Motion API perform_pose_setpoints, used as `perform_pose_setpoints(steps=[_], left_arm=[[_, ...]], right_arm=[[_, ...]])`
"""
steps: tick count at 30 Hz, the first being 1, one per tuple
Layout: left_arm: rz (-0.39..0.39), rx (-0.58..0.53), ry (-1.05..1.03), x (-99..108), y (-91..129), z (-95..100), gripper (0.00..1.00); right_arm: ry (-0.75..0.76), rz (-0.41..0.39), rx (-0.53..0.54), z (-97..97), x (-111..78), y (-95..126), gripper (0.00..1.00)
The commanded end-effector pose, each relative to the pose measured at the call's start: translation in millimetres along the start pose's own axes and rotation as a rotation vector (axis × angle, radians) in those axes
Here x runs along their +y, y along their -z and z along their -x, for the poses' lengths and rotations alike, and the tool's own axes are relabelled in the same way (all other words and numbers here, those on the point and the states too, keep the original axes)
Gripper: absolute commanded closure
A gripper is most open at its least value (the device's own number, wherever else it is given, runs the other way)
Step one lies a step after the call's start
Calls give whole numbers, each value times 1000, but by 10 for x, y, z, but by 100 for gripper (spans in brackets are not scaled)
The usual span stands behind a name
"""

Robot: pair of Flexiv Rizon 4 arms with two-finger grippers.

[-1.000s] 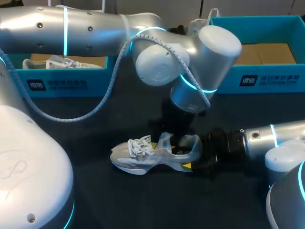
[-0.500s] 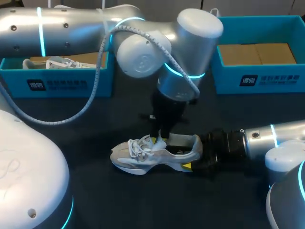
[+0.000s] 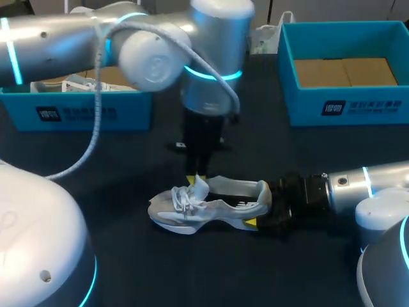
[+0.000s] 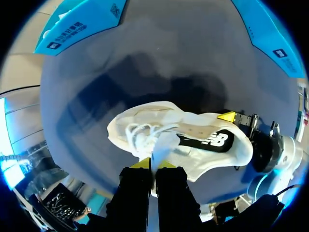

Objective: Take the shoe out of the shoebox, open the shoe tongue, remove and reinsert the insole, then place the shoe into the shoebox

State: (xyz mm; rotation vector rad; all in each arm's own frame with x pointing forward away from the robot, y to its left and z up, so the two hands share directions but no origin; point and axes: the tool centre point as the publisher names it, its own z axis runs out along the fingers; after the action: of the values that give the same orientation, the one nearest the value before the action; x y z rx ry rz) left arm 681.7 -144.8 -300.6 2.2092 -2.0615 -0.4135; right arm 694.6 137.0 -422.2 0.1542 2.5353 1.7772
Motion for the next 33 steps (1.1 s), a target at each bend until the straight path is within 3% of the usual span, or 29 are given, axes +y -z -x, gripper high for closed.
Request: perform_pose_setpoints(steps=[1, 6, 16, 18, 22, 26, 33], left_arm=[[13, 422, -21, -28, 18, 312, 100], [19, 476, -52, -22, -61, 447, 100], [-9, 475, -90, -101, -364, 584, 99], [-8, 479, -92, -139, -427, 598, 91], [-14, 469, -95, -179, -521, 616, 87], [-31, 409, -132, -191, -589, 690, 64], [-34, 330, -169, -245, -651, 898, 55]], right_arm=[[-1, -7, 0, -1, 4, -24, 100], [-1, -7, 0, -1, 4, -24, 100], [-1, -7, 0, -1, 4, -24, 100], [-1, -7, 0, -1, 4, -24, 100], [-1, -7, 0, -1, 4, -24, 100], [-1, -7, 0, -1, 4, -24, 100], [-1, -7, 0, -1, 4, -24, 100]])
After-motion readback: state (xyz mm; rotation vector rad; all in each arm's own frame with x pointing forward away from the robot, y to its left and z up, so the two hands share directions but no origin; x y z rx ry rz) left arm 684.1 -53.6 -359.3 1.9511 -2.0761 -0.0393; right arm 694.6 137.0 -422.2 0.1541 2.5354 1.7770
